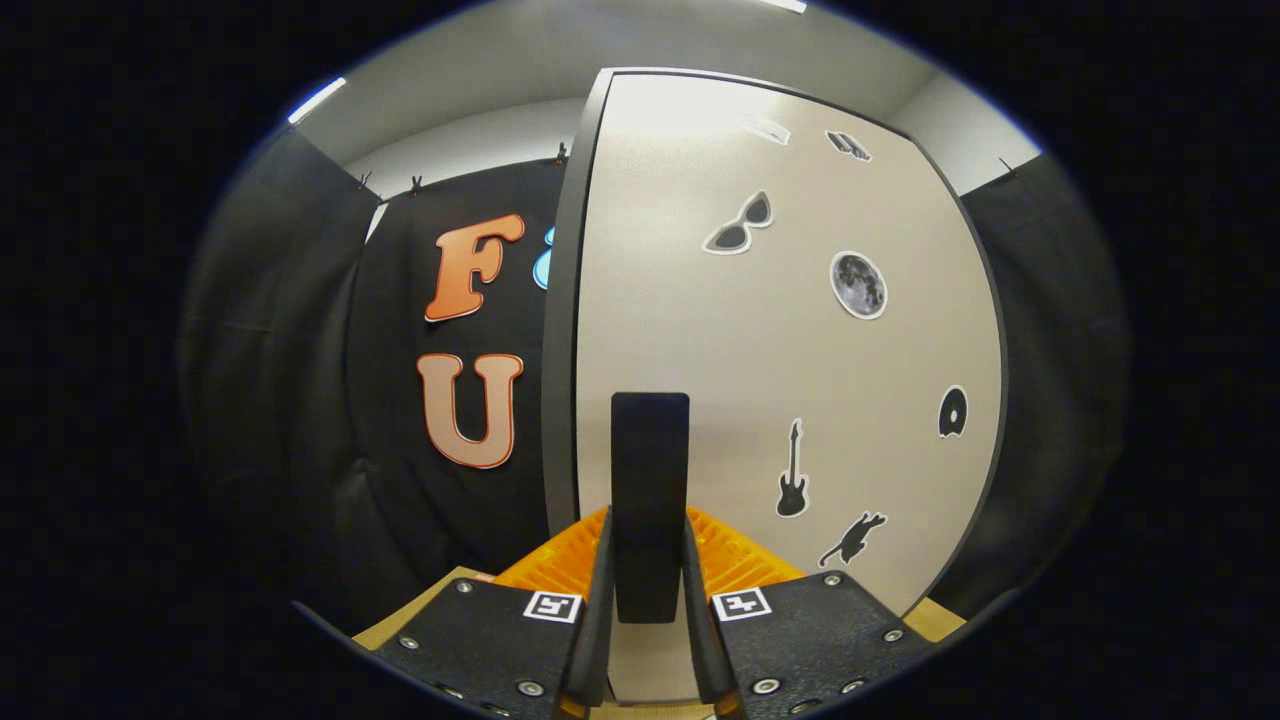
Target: Open the shoe cabinet door, grab the shoes and put them into the shoe cabinet, then close the shoe cabinet door.
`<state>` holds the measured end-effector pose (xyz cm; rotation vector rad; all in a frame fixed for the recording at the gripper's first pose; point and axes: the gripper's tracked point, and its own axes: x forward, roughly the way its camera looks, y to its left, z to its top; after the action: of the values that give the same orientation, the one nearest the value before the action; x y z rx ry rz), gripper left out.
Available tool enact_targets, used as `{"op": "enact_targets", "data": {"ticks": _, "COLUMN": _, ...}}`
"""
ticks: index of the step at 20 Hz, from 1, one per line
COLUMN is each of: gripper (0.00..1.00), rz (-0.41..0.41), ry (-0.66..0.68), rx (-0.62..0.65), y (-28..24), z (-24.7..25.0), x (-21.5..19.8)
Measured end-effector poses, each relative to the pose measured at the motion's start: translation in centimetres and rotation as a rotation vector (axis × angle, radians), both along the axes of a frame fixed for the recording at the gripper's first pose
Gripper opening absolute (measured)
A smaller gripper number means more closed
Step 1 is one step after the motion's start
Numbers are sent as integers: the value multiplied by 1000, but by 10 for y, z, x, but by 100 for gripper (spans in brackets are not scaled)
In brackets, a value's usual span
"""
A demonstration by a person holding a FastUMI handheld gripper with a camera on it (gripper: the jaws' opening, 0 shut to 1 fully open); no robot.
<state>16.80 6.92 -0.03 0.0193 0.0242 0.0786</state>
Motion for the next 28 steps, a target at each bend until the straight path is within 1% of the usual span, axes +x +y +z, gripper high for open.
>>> {"op": "enact_targets", "data": {"ticks": 3, "gripper": 29, "rz": -2, "ry": 7, "rx": -16, "y": -1, "z": 0, "x": -3}}
{"op": "enact_targets", "data": {"ticks": 6, "gripper": 25, "rz": 16, "ry": 5, "rx": -12, "y": -2, "z": 1, "x": -11}}
{"op": "enact_targets", "data": {"ticks": 11, "gripper": 25, "rz": 29, "ry": 14, "rx": 0, "y": -8, "z": 6, "x": -34}}
{"op": "enact_targets", "data": {"ticks": 13, "gripper": 22, "rz": 34, "ry": 9, "rx": 2, "y": -11, "z": 10, "x": -44}}
{"op": "enact_targets", "data": {"ticks": 15, "gripper": 22, "rz": 42, "ry": 12, "rx": -5, "y": -14, "z": 15, "x": -53}}
{"op": "enact_targets", "data": {"ticks": 22, "gripper": 20, "rz": 34, "ry": 3, "rx": -5, "y": -30, "z": 20, "x": -72}}
{"op": "enact_targets", "data": {"ticks": 28, "gripper": 20, "rz": 7, "ry": 3, "rx": -9, "y": -44, "z": 22, "x": -84}}
